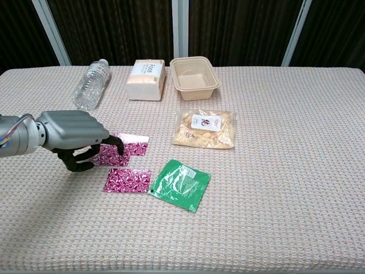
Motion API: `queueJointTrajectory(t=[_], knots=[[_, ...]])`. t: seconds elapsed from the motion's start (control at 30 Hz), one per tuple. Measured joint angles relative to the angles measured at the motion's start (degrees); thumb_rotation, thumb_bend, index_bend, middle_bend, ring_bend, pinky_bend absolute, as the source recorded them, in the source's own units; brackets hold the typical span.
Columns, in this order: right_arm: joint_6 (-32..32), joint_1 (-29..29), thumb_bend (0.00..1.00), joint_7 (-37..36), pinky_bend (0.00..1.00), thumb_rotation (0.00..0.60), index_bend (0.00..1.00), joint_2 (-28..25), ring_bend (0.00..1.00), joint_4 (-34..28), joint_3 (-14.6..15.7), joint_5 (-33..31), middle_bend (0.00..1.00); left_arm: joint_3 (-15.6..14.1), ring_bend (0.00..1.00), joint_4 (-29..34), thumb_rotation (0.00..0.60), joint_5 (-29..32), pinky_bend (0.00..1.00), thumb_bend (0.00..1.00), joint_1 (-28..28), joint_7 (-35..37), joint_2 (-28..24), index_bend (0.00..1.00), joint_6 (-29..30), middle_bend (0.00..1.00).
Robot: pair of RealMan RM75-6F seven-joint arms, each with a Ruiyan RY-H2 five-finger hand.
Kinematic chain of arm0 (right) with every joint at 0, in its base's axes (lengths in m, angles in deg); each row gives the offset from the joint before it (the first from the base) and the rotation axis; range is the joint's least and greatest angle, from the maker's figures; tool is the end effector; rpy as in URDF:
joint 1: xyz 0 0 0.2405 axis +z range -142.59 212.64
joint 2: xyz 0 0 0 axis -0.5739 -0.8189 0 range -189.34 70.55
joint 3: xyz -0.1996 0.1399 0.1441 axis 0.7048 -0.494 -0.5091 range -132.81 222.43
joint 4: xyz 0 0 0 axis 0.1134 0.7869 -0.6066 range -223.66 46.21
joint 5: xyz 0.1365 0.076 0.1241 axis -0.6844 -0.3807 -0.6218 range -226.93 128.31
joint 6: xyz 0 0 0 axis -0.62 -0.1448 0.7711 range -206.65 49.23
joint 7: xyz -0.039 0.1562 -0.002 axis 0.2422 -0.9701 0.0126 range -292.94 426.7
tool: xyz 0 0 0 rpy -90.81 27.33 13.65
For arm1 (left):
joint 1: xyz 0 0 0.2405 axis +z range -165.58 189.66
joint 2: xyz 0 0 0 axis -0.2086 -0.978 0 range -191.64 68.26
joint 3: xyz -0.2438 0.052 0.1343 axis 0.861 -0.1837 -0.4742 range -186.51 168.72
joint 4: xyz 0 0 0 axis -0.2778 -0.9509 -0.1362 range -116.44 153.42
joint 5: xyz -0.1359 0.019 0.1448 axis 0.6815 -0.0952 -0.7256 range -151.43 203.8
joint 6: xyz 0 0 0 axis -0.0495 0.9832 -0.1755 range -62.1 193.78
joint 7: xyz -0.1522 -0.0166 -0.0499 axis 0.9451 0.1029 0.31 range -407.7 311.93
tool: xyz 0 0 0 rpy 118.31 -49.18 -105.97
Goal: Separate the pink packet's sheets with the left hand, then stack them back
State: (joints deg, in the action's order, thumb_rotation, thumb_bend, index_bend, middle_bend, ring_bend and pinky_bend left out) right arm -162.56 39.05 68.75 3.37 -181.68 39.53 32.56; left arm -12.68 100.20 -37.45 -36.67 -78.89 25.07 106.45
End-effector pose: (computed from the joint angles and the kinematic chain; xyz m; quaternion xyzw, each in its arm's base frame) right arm -0.3410 -0.2022 0.1955 0.5731 -0.3886 0.3678 0.6207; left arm -0.2043 0.3436 -0.0549 -0.8922 -0.2558 -0.1601 0.3360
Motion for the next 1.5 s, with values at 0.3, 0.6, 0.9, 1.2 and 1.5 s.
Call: queueJointTrajectory(t=[0.3, 0.6, 0.9, 1.2, 1.5], knots=[[-0.7, -0.2, 0.05, 0.1, 0.0, 0.6, 0.1, -0.1, 0.01, -0.5, 0.0, 0.5, 0.09, -2.3, 0.84, 2.9, 0.6, 2.1, 0.93, 0.49, 1.0, -2.2, -4.4, 0.27, 0.9, 0.87], [-1.2, -0.6, 0.05, -0.1, 0.0, 0.6, 0.1, 0.0, 0.01, -0.4, 0.1, 0.7, 0.09, -3.2, 0.84, 5.9, 0.6, 2.5, 0.92, 0.49, 1.6, -2.5, -7.7, 0.27, 2.1, 0.86], [-1.1, -0.8, 0.05, -0.3, 0.0, 0.6, 0.1, -0.2, 0.01, -0.1, 0.3, 0.5, 0.09, -0.8, 0.84, 3.6, 0.6, -0.4, 0.92, 0.49, 1.3, 0.6, -3.0, 0.27, 2.4, 0.86], [-0.8, -0.9, 0.05, -0.6, 0.0, 0.6, 0.1, 0.0, 0.01, 0.3, 0.2, -0.1, 0.09, -1.3, 0.84, 0.8, 0.6, 1.0, 0.92, 0.49, 0.4, -0.3, -0.6, 0.27, -0.2, 0.86], [-0.6, -0.6, 0.05, -0.5, 0.0, 0.6, 0.1, 0.3, 0.01, 0.3, 0.2, 0.4, 0.09, -2.7, 0.84, 3.1, 0.6, 1.7, 0.92, 0.49, 1.6, -1.3, -3.3, 0.27, 1.7, 0.86]])
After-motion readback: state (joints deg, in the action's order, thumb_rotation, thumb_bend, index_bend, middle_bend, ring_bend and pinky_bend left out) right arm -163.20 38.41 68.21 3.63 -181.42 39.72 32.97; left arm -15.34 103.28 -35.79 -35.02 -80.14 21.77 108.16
